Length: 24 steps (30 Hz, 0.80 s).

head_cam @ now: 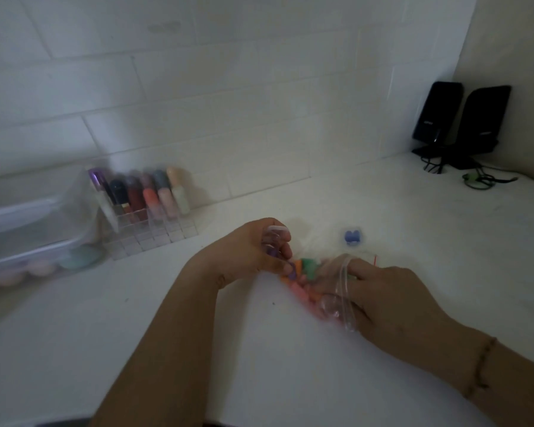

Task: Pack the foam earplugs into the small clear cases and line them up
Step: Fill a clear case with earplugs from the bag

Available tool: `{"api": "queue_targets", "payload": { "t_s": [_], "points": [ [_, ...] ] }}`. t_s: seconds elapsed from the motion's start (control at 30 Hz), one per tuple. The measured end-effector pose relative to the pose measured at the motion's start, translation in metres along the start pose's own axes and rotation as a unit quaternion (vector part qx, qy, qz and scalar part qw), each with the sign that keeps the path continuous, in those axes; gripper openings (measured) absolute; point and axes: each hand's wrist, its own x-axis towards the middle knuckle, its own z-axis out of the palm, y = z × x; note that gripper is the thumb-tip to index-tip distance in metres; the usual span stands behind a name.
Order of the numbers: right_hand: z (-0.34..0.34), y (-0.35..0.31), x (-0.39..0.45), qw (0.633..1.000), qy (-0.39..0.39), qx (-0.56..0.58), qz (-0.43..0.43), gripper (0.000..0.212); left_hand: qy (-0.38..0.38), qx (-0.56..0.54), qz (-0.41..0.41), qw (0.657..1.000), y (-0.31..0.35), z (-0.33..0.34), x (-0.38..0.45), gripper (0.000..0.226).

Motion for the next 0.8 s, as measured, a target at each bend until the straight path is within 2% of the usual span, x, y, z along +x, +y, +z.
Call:
{"api": "queue_targets", "payload": {
  "t_s": [0.27,0.37,0.53,0.6,0.67,0.73,0.8],
  "points": [
    [-0.008,-0.011,0.006,0.998,0.042,0.029,0.041,0.048,0.016,0.005,0.051,0.999,0.007,0.008,0.002,0.032],
    [-0.012,-0.014,0.008,0.997,0.066,0.001,0.049,0.04,0.011,0.002,0.065,0.998,0.008,0.01,0.003,0.03],
    [-0.014,-0.014,0.011,0.993,0.018,-0.012,0.118,0.04,0.004,-0.02,0.083,0.996,0.011,0.018,0.004,0.027],
    [-0.018,-0.014,0.013,0.992,0.007,-0.029,0.126,0.027,0.002,-0.03,0.089,0.996,0.012,0.021,0.005,0.028],
    [-0.022,-0.016,0.016,0.982,-0.059,-0.083,0.162,0.014,-0.003,-0.044,0.092,0.995,0.012,0.024,0.006,0.028],
    [-0.013,-0.009,0.015,0.971,-0.106,-0.109,0.186,0.014,-0.013,-0.058,0.09,0.994,0.012,0.027,0.007,0.028],
    [-0.012,-0.007,0.017,0.97,-0.057,-0.105,0.213,0.018,-0.019,-0.07,0.088,0.993,0.012,0.029,0.008,0.029]
  ]
}}
